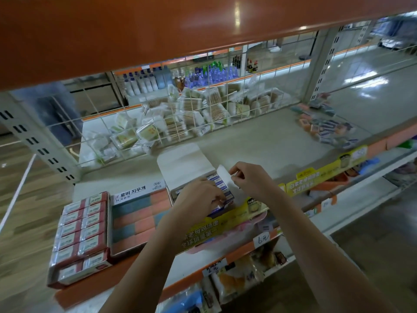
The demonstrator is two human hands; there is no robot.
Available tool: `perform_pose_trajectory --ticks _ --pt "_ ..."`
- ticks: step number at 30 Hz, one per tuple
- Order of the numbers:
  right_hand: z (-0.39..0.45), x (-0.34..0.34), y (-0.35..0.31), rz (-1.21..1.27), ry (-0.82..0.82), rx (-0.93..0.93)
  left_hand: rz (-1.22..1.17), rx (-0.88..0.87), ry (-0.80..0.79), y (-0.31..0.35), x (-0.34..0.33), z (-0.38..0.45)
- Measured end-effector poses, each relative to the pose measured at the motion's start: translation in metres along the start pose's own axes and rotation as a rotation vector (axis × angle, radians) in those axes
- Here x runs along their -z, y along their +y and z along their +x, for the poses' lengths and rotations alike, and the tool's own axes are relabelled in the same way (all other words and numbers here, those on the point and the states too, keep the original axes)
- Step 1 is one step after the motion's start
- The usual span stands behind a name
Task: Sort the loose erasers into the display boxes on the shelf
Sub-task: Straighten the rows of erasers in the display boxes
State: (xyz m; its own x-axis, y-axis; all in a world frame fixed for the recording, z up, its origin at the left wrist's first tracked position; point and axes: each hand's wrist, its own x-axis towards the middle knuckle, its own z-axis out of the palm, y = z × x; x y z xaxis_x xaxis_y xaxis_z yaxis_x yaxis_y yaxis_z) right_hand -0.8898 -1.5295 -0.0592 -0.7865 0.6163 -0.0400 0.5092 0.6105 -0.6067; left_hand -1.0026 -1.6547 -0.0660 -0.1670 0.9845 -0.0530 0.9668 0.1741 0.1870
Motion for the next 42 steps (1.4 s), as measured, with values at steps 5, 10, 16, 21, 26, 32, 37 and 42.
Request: perform_pose_trajectory --ticks 5,10,16,21,26,32,37,42 --pt "0.004 0.010 0.000 -0.014 -0.077 0.029 0.084 -0.041 0.088 -0.002 0.021 0.016" --pt "-0.008 0.029 0.021 -0.058 -0.006 0.002 -0.005 -0.129 0.237 0.022 0.036 0.056" --pt "-0.017 0.092 0.090 -0.227 0.090 -0.115 -0.034 -0.210 0.244 0.089 0.022 0.117" --pt "-0.014 0.146 0.164 -0.326 0.092 -0.187 0.011 -0.186 0.165 0.139 0.003 0.173" --pt "-0.009 0.190 0.235 -0.333 0.140 -0.191 0.023 -0.127 0.090 0.188 -0.018 0.237" --pt "0.012 0.222 0.298 -0.306 0.148 -0.242 0.067 -0.051 0.094 0.224 -0.029 0.302" --pt "0.043 0.233 0.327 -0.247 0.196 -0.266 0.050 0.003 0.108 0.231 -0.031 0.351" --pt "0.080 0.238 0.342 -0.224 0.251 -0.293 0.213 0.047 0.113 0.236 -0.044 0.390"
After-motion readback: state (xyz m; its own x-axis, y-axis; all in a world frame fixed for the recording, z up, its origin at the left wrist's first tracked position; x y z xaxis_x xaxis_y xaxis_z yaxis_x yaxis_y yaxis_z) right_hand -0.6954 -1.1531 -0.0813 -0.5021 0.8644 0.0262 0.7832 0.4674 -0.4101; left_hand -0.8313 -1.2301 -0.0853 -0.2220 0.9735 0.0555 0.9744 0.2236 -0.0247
